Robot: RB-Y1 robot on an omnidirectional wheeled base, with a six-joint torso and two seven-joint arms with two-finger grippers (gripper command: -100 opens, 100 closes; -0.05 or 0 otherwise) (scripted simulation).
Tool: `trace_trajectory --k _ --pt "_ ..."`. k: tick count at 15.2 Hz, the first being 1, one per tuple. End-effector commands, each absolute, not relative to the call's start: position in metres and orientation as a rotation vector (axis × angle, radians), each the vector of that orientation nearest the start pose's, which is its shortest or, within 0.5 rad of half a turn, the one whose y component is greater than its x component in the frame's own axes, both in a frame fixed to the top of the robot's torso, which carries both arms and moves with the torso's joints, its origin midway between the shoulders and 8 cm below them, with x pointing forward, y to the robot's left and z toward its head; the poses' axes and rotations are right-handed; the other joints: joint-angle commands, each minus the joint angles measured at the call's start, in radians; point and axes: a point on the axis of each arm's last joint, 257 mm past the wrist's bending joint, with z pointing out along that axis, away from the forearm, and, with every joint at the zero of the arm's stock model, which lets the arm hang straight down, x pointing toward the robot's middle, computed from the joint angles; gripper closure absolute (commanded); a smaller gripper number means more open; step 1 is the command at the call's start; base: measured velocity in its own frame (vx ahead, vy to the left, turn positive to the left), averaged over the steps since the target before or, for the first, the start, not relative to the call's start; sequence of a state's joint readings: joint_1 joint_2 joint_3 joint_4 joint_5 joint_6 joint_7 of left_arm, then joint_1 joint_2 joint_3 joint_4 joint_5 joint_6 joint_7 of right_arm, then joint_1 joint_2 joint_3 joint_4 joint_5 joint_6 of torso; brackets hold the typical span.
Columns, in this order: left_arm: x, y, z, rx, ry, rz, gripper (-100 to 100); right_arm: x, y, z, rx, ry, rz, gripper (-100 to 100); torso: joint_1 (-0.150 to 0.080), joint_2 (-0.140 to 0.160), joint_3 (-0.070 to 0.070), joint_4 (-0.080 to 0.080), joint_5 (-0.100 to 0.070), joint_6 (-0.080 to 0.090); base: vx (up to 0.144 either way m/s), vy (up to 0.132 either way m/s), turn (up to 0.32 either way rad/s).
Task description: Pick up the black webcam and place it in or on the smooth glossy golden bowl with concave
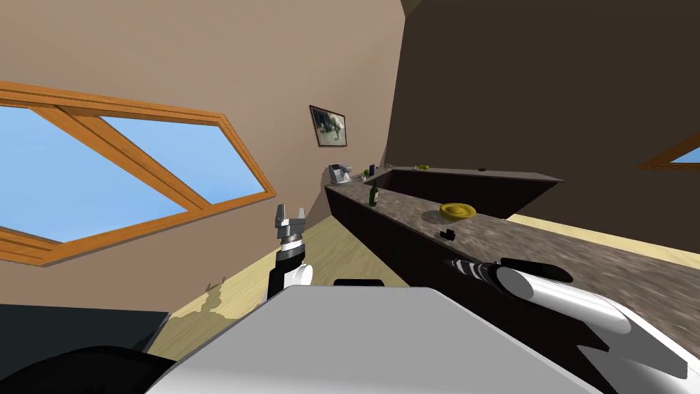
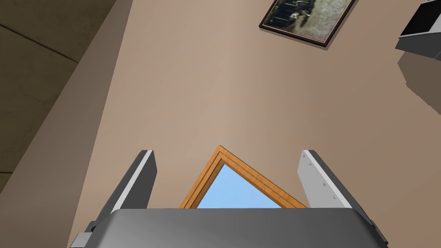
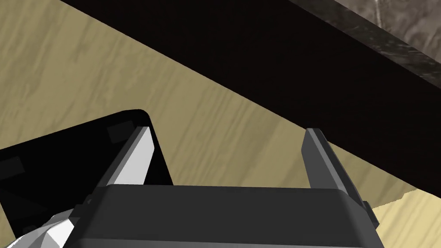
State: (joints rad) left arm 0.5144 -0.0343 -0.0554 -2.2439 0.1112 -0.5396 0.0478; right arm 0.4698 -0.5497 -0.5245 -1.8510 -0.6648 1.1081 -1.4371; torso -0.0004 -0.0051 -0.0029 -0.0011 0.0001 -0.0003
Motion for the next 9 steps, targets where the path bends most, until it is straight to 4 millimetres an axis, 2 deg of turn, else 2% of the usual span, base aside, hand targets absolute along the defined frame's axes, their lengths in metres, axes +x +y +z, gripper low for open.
trace_trajectory --k 1,2,9 --pt "0.343 0.281 0.01 -0.786 0.499 -1.458 0 0.241 -0.56 -0.351 -3.178 0.499 -0.814 -100 0.0 0.0 0.0 0.0 0.0 0.0 0.07 -0.007 0.041" --pt "0.343 0.281 0.01 -0.786 0.499 -1.457 0 0.233 -0.566 -0.351 -3.158 0.569 -0.758 -100 0.0 0.0 0.0 0.0 0.0 0.0 0.089 -0.001 0.061" --pt "0.343 0.281 0.01 -0.786 0.499 -1.457 0 0.202 -0.57 -0.356 -3.094 0.782 -0.54 -100 -0.001 -0.001 -0.001 0.0 0.0 0.0 0.093 -0.019 0.049"
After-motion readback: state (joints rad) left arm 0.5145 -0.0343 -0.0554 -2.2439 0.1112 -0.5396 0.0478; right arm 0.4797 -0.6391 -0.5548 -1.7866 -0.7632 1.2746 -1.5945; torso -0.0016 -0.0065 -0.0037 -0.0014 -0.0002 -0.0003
